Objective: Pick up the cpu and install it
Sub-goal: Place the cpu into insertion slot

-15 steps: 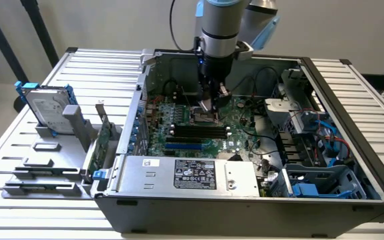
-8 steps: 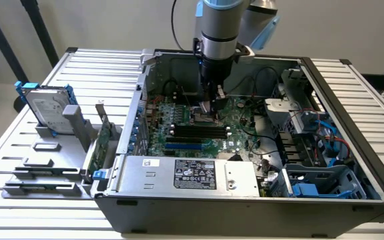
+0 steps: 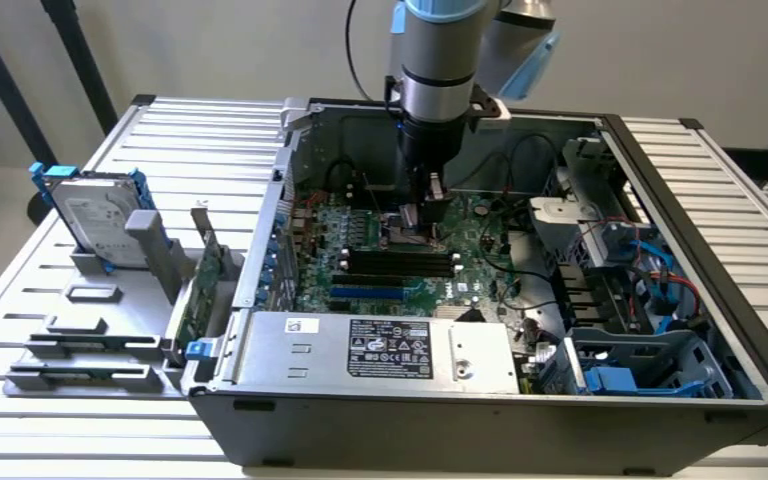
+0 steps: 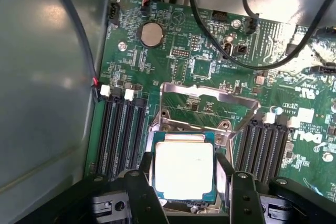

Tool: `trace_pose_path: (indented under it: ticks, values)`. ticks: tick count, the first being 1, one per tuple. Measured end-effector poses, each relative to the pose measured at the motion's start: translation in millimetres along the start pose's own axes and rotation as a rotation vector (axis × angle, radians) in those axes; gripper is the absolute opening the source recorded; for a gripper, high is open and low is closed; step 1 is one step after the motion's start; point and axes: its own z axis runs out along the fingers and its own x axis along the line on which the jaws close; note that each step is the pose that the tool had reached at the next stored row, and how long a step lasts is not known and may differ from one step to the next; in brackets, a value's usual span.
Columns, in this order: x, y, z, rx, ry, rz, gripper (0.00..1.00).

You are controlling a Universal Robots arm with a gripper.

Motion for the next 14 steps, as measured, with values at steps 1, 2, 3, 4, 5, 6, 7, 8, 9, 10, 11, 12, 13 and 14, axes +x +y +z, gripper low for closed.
trace_pose_path:
  ticks: [1,2,3,4,5,6,7,8,9,10,11,12,13,14]
  values:
    - [0.0,-0.2,0.1,0.0003,-0.0004,0.011,0.55]
    - [0.0,-0.4,0.3,0.0005,-0.0006,0.02,0.55]
    - [0.1,-0.7,0.5,0.0005,-0.0008,0.029,0.55]
    - [0.1,-1.1,0.7,0.0005,-0.001,0.036,0.55]
    - [0.2,-1.7,0.9,0.0006,-0.0013,0.042,0.55]
    - [0.3,-2.5,1.1,0.0005,-0.0015,0.047,0.55]
    - [0.3,-3.3,1.4,0.0004,-0.0017,0.052,0.55]
    - [0.4,-4.2,1.7,0.0004,-0.0019,0.057,0.55]
    - [0.6,-5.3,2.1,0.0004,-0.002,0.061,0.55]
    - [0.6,-6.3,2.4,0.0005,-0.0021,0.065,0.55]
    - [0.7,-7.2,2.7,0.0007,-0.0023,0.07,0.55]
    - [0.8,-8.1,3.1,0.0008,-0.0025,0.074,0.55]
    - [0.9,-8.8,3.6,0.0011,-0.0026,0.079,0.55]
    - [0.9,-9.4,3.9,0.0015,-0.0028,0.085,0.55]
